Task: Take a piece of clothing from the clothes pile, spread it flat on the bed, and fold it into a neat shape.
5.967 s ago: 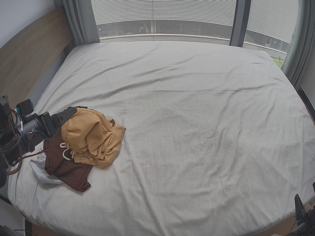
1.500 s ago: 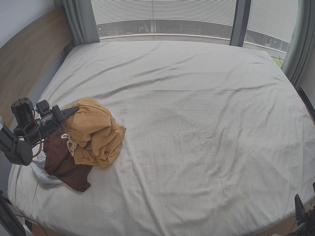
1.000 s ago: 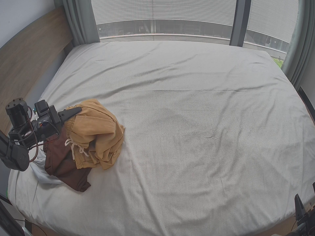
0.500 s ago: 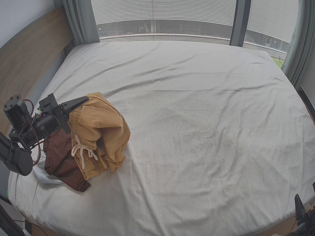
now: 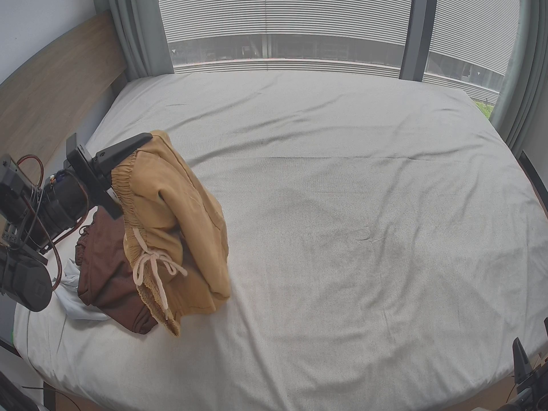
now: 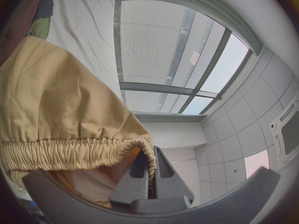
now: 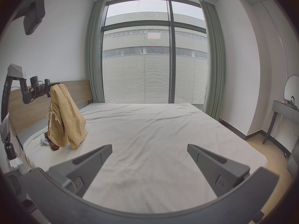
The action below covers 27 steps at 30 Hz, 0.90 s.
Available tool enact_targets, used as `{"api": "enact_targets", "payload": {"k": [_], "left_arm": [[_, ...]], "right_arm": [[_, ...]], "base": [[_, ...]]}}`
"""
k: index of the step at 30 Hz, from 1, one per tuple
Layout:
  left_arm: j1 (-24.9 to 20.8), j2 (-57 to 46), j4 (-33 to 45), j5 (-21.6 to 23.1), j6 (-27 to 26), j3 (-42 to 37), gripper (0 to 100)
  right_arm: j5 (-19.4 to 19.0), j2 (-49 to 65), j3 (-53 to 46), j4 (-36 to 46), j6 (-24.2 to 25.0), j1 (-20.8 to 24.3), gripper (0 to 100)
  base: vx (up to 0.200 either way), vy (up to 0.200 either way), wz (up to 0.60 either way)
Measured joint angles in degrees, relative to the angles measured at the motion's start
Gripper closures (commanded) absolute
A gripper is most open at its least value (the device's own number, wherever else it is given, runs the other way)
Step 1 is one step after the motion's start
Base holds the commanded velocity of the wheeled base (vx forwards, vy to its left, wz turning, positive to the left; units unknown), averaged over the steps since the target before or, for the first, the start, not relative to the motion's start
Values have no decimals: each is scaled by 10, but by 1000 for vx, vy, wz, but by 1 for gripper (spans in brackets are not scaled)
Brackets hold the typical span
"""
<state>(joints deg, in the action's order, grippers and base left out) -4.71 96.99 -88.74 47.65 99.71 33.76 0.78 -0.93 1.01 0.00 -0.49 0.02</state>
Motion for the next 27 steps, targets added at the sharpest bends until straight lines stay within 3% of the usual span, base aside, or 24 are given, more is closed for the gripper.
{"api": "enact_targets", "payload": {"k": [27], "left_arm": [[-195,22,0,-7,-2,123,100]], "right_arm": [[0,0,0,0,0,0,0]], "base": [[0,0,0]]}}
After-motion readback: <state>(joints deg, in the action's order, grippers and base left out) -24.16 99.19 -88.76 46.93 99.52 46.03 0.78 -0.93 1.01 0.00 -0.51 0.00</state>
